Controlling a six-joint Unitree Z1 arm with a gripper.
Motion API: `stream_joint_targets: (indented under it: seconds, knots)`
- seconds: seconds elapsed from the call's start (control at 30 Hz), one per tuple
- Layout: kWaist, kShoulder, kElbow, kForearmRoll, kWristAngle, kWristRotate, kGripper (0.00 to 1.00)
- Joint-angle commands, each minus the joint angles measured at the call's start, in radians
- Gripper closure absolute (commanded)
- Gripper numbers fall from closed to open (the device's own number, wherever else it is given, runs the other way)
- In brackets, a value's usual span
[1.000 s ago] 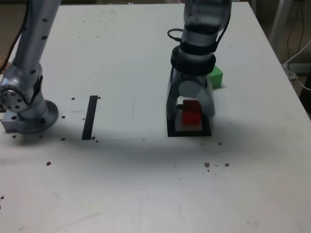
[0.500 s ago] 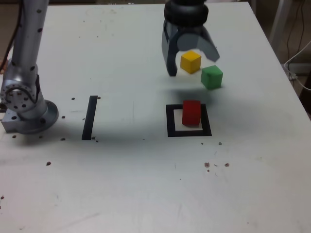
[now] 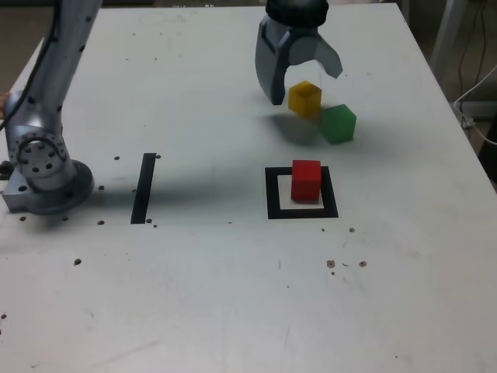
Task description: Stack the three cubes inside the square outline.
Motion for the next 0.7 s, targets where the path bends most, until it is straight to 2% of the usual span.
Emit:
stream_joint_targets:
  seconds: [0.0, 0.37, 0.67]
  knots:
    - [0.007, 0.022, -0.029, 0.020, -0.007, 0.000, 0.02]
    - [0.050, 0.150, -0.189, 0.120, -0.044, 0.027, 0.06]
    - [0.063, 0.220, -0.289, 0.198, -0.058, 0.048, 0.18]
